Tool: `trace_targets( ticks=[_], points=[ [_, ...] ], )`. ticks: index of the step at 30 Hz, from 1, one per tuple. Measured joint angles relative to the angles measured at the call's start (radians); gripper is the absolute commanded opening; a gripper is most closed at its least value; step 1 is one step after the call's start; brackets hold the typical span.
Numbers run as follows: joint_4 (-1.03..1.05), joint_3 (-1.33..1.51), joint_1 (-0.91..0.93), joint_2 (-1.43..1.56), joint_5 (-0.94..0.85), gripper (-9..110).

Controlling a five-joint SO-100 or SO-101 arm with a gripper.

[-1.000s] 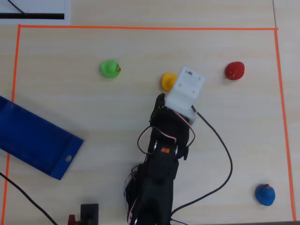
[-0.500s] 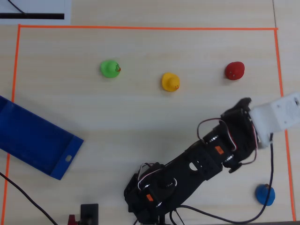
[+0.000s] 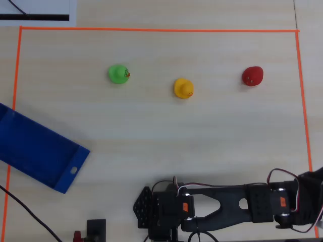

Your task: Grasp blue duck and put it into box.

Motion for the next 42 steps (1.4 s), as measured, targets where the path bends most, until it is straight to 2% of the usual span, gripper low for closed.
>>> trace_targets(
  ticks=[5, 13, 32, 42],
  points=[
    [-0.117, -0.028, 0.075, -0.100, 0.028, 38],
    [-0.222, -0.077, 0.141, -0.245, 0.023, 38],
    [-0.657, 0.253, 0.227, -0.403, -0.152, 37],
    [-0.815, 0.405, 0.273, -0.462, -0.236, 37]
  ],
)
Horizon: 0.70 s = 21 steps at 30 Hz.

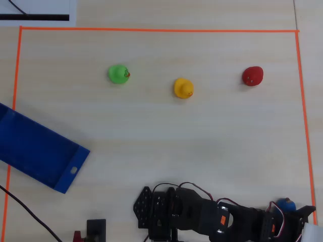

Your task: Grasp blue duck and put it into box.

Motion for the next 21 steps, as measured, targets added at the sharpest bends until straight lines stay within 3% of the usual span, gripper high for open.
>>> trace_targets(
  ticks=[21],
  points=[
    [-0.183, 0.397, -0.052, 0.178, -0.058, 37]
  ],
)
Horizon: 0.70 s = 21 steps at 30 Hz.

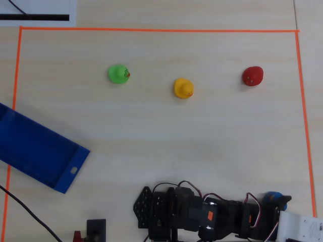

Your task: Grasp blue duck and put it into box.

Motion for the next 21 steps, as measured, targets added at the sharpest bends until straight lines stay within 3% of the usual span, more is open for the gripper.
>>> trace_targets(
  ticks=[16, 19, 21],
  points=[
    [-0.067, 0.173, -0.046, 0.094, -0.028, 35],
    [-0.067, 0.189, -0.052, 0.095, -0.023, 23],
    [-0.067, 0.190, -0.061, 0.095, -0.023, 1]
  ],
)
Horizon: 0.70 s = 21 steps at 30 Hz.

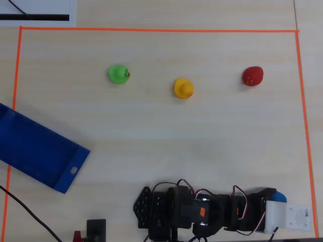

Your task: Grasp blue duck and put it into box.

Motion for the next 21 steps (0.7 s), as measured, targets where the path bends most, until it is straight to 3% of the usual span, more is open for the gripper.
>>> trace_targets(
  ticks=[13, 21],
  points=[
    [0.038, 0.000, -0.018, 0.035, 0.009, 0],
    [0.213, -0.046, -0.115, 0.187, 0.160, 0]
  ],
)
